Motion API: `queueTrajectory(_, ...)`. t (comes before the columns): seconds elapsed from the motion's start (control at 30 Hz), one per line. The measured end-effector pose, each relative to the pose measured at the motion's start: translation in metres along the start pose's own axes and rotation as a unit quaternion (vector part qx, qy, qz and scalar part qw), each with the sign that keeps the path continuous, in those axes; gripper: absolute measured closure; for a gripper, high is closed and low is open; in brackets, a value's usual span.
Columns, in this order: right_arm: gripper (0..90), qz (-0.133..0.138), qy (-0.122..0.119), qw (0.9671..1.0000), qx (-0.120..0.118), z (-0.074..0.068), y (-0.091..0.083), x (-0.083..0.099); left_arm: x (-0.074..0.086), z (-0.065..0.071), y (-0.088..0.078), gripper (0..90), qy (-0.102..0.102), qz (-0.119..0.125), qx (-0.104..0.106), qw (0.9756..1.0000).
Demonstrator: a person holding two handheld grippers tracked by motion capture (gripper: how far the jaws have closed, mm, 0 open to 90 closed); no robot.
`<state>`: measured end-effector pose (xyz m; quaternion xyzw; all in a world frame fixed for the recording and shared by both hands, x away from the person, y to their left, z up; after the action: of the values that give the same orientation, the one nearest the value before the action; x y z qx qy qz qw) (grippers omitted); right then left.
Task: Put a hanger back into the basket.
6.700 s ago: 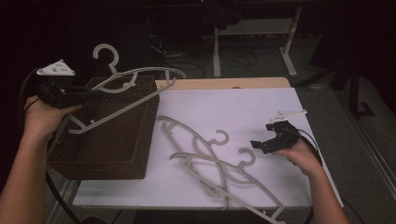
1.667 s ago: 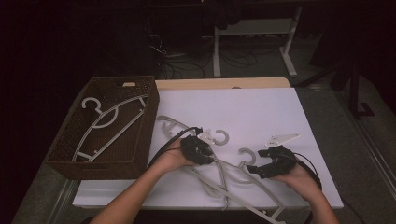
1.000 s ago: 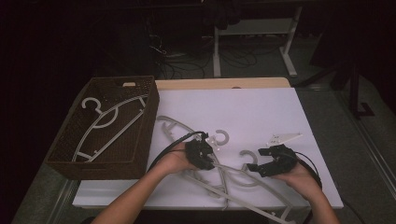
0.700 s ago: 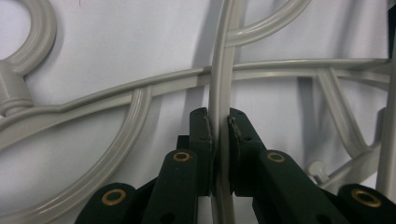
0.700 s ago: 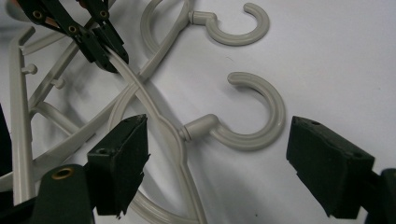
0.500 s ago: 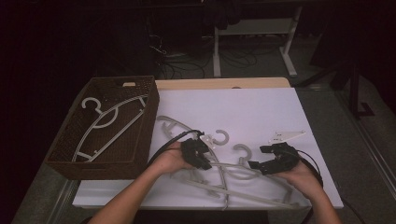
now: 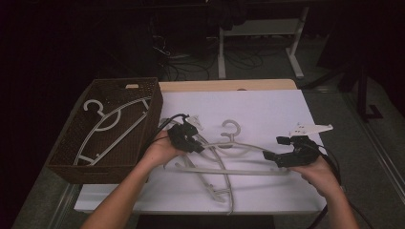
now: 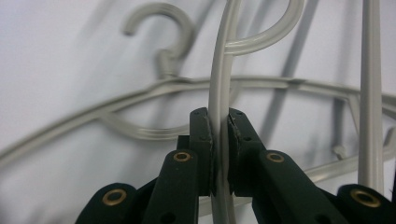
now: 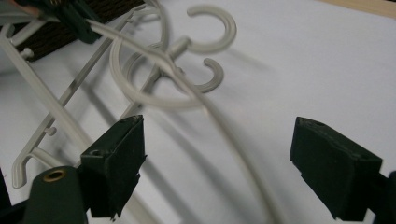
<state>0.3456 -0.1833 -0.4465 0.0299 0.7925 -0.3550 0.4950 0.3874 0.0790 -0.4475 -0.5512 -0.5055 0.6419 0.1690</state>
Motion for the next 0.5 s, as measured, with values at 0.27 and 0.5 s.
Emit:
queueTrajectory(0.27,17.5,0.002,0.0,1.0,-0.001,0.0,-0.002,0.001,-0.013,-0.032,-0.024,82.1,-0.048,0.022,-0.048,0.9975)
queueTrajectory(0.5,17.3,-0.004,0.003,1.0,-0.007,0.001,0.005,0.006,-0.023,-0.059,-0.054,82.1,-0.084,0.041,-0.08,0.9924)
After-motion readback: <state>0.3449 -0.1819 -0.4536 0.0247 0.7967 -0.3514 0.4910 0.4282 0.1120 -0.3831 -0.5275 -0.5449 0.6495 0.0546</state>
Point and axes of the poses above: each handheld gripper's, and its own axes: y roughly forward along the jaws, x roughly out of its underside, z roughly to its right, the point moved 9 cm from there along y, roughly forward along the jaws, and after that the axes turned 11 degrees about -x, right-handed, at the moved point
